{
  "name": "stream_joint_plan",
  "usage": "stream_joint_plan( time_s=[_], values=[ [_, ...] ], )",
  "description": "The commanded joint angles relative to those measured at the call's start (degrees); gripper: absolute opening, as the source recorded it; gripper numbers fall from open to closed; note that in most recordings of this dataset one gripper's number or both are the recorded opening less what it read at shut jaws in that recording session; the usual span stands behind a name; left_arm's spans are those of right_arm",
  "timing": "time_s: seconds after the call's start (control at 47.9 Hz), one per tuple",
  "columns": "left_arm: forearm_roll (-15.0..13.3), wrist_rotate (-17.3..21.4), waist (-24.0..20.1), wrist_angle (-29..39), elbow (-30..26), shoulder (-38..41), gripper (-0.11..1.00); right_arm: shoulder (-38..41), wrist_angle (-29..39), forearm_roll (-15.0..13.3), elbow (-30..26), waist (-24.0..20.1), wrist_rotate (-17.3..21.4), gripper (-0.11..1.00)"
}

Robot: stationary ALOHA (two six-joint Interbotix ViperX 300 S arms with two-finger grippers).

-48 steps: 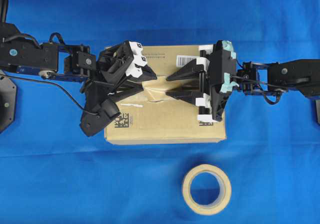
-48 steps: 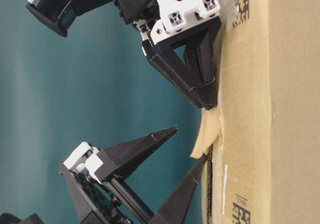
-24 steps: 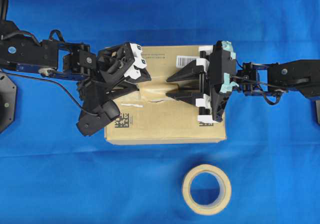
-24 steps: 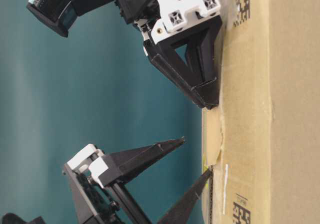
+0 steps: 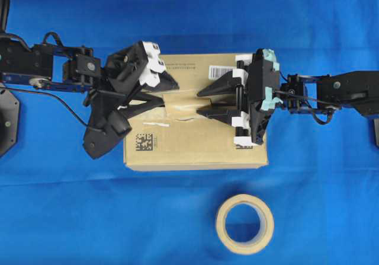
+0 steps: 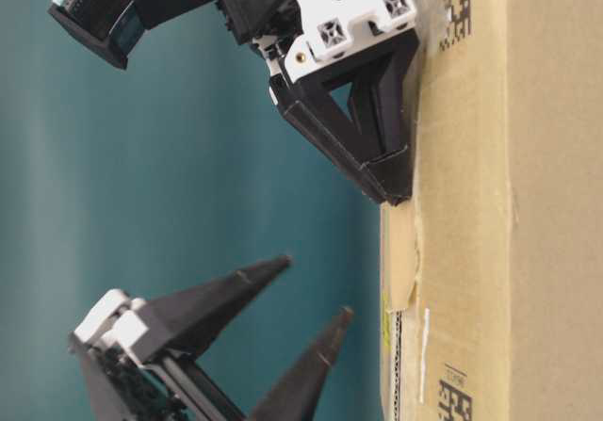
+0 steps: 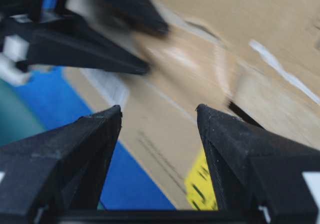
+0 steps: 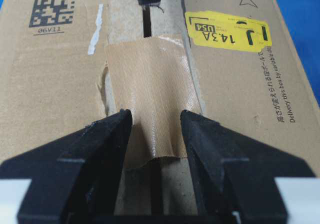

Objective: Apply tape along the seams of the closed cardboard box to seal it securely.
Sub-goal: 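Release the tape end with the left gripper and lift it away, then press both grippers down along the taped seam to smooth it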

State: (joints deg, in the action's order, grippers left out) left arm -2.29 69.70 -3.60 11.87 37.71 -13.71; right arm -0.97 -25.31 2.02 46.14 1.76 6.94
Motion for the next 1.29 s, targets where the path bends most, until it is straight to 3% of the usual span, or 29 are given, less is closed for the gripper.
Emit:
stream_joint_plan(
  time_s=[0.0, 0.23, 0.417, 0.542, 0.626, 0.709, 0.793, 0.855, 1.106, 1.273],
  values=[
    [-0.26, -4.13, 0.18, -5.36, 0.35, -1.67, 0.58, -1.67, -0.26, 0.09, -0.18, -0.26, 0.09, 0.47],
    [-0.18, -22.59, 0.18, -14.06, 2.72, -1.85, 0.57, -5.54, -0.26, 0.18, -0.09, -0.26, 0.70, 0.50],
    [-0.18, -33.22, 0.26, -15.91, 4.31, -1.93, 0.57, -9.58, -0.53, 0.18, 0.00, 0.35, 0.44, 0.60],
    [-0.18, -39.73, 0.35, -18.19, 5.89, -2.02, 0.57, -10.02, -0.79, 0.18, -0.18, 2.11, 0.35, 0.61],
    [-0.18, -45.53, 0.79, -21.27, 7.56, -1.76, 0.50, -9.58, -0.70, 0.18, -0.62, 3.16, 0.35, 0.53],
    [0.00, -51.50, 0.88, -26.46, 9.14, -0.97, 0.27, -8.53, -0.79, 0.18, -1.23, 3.43, 0.35, 0.30],
    [0.00, -53.35, 1.41, -32.43, 10.81, 0.35, 0.07, -6.94, -0.70, 0.00, -2.46, 3.43, 0.18, 0.08],
    [0.00, -55.37, 1.67, -36.30, 11.34, 1.58, -0.01, -5.10, -0.53, -0.09, -3.69, 3.43, 0.18, -0.02],
    [-0.09, -61.26, 1.49, -39.20, 10.11, 7.21, 0.00, 0.53, -0.44, -0.26, -6.68, 2.99, 0.09, -0.02],
    [-0.26, -61.70, 1.23, -39.20, 9.84, 10.63, 0.00, 2.64, -0.53, -0.18, -7.03, 2.11, 0.18, -0.02]
  ],
)
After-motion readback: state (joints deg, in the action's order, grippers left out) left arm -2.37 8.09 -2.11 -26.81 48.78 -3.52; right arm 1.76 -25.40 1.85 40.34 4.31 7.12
